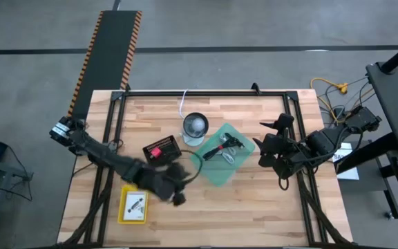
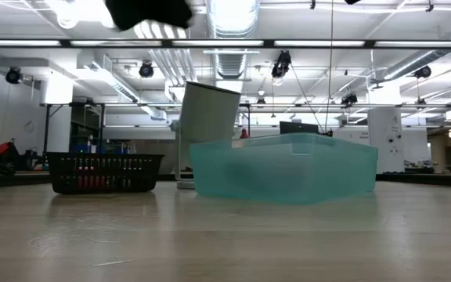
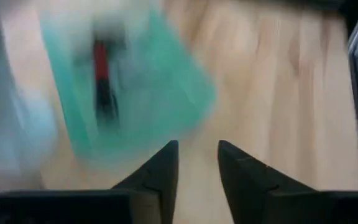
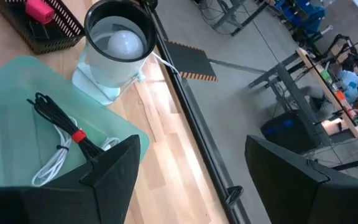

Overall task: Pick and place items into bin
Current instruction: Return to Home Position

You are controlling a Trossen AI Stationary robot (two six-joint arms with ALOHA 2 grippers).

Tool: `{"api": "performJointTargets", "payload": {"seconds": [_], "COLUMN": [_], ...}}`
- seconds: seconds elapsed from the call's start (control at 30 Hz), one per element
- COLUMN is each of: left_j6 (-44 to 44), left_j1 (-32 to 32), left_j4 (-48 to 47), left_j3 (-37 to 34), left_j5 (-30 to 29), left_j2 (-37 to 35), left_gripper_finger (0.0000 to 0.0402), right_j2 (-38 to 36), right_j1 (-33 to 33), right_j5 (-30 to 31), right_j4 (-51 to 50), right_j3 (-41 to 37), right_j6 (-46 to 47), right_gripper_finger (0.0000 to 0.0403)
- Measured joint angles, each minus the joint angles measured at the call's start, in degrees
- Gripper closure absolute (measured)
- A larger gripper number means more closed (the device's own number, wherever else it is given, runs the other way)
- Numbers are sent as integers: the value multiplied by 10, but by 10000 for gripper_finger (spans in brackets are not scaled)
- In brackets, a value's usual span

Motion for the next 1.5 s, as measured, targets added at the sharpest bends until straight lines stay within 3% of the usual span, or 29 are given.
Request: {"api": "performJointTargets", "payload": {"seconds": [0.07, 0.17, 0.27, 0.47, 0.63, 0.93, 1.07, 1.17, 1.23, 1.33, 1.5], "left_j6": [146, 319, 413, 545, 567, 566, 562, 550, 550, 548, 536], "left_j1": [29, 79, 142, 230, 257, 254, 254, 254, 254, 254, 254], "left_j4": [76, 137, 159, 274, 328, 413, 410, 409, 399, 389, 374], "left_j3": [-1, -4, -8, -89, -207, -459, -525, -558, -573, -582, -589], "left_j5": [-9, 58, 151, 271, 274, 275, 274, 274, 274, 273, 272], "left_j2": [-5, -18, -41, -95, -205, -486, -585, -633, -658, -696, -730], "left_gripper_finger": [325, 360, 394, 400, 401, 401, 401, 401, 402, 402, 402], "right_j2": [0, 0, 0, 0, 0, 0, -1, -1, -1, -3, -3], "right_j1": [0, 0, 0, 2, 14, 44, 63, 77, 79, 78, 79], "right_j5": [0, 0, 0, 0, 19, 93, 184, 268, 293, 280, 191], "right_j4": [1, 6, 6, 6, 7, 29, 60, 62, 62, 63, 99], "right_j3": [0, 0, 0, -2, -25, -106, -170, -223, -253, -282, -299], "right_j6": [3, 16, 45, 75, 107, 165, 206, 285, 340, 397, 402], "right_gripper_finger": [129, 129, 130, 133, 137, 150, 156, 162, 170, 185, 205]}}
